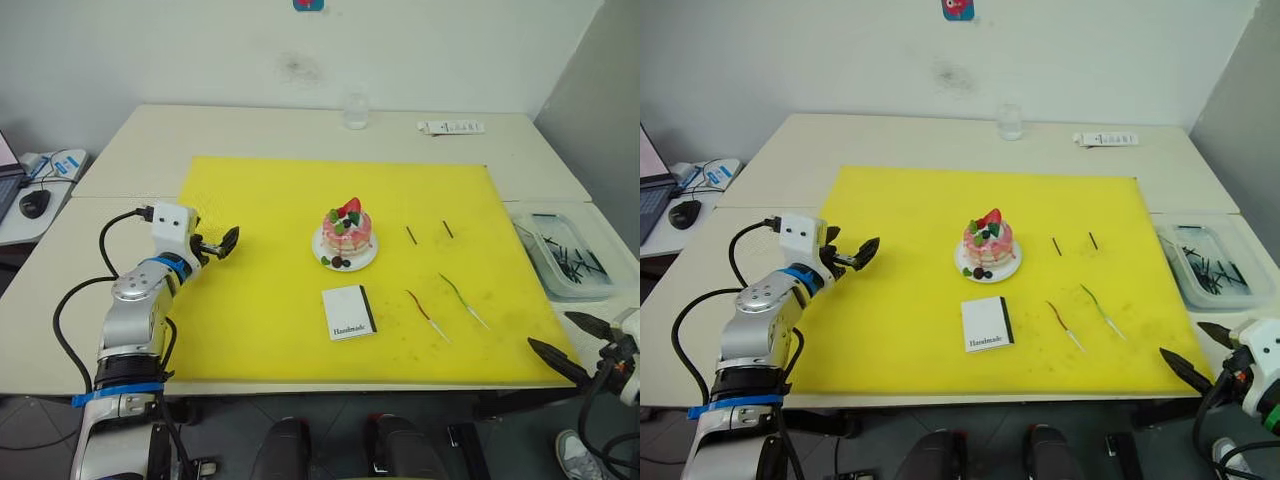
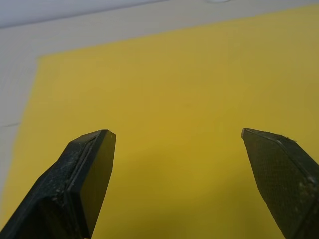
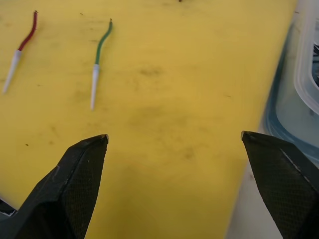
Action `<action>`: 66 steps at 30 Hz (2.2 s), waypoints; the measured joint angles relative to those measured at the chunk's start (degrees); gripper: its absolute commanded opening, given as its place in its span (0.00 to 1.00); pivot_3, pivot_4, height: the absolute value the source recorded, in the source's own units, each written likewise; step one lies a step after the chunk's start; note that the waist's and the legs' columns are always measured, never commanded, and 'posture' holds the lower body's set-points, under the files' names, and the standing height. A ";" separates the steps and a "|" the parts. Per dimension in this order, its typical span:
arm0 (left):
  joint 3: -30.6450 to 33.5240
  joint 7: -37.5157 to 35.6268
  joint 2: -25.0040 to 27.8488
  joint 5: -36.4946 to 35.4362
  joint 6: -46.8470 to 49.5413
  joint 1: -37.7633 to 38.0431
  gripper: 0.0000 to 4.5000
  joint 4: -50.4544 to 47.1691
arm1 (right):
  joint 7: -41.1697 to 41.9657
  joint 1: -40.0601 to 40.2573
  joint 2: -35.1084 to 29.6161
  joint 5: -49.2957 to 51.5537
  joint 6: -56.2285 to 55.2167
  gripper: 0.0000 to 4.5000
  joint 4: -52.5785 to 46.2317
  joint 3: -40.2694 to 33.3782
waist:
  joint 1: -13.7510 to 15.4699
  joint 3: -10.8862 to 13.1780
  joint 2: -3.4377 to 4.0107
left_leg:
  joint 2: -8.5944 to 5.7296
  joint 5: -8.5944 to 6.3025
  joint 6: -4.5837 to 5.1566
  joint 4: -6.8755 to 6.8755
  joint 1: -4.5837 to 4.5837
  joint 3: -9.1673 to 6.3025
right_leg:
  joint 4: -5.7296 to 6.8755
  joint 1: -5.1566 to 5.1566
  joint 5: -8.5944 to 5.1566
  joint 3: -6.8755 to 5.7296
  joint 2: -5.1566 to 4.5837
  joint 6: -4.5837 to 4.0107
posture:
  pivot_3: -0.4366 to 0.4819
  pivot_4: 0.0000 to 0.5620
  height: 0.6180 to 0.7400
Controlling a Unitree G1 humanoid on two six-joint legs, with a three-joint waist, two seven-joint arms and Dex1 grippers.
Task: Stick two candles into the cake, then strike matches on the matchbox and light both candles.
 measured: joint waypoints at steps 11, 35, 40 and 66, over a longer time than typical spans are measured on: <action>-11.70 -22.44 7.44 -12.29 8.59 7.93 1.00 -32.51 | -2.78 -6.13 -1.43 0.28 8.46 1.00 -7.30 10.34 | 0.27 -0.04 0.03 | -0.05 0.00 0.00 0.02 -0.03 0.01 | -0.05 0.02 -0.18 0.04 -0.02 -0.30 | 0.48 0.27 1.00; -20.96 -26.99 4.18 -14.15 7.84 9.19 1.00 -39.31 | -2.82 -9.61 1.11 -4.63 3.77 0.55 0.15 16.16 | 0.11 -0.15 0.17 | -0.09 0.01 0.01 0.07 0.00 -0.06 | -0.03 0.04 -0.19 0.04 0.23 -0.27 | 0.48 0.27 1.00; -20.96 -27.13 4.18 -13.95 7.18 9.21 1.00 -39.28 | -3.23 -8.09 1.02 -4.85 3.58 0.55 0.15 16.05 | 0.11 -0.15 0.17 | -0.08 0.01 0.01 0.07 0.02 -0.08 | 0.00 0.05 -0.19 0.03 0.23 -0.29 | 0.48 0.27 1.00; -22.03 -25.44 3.17 -14.28 7.84 10.93 1.00 -39.89 | -2.51 -7.98 2.24 -4.50 -1.89 0.00 5.35 15.16 | 0.12 -0.16 0.16 | -0.09 0.01 0.01 0.15 0.03 -0.10 | -0.01 0.12 -0.19 0.03 0.20 -0.28 | 0.48 0.27 1.00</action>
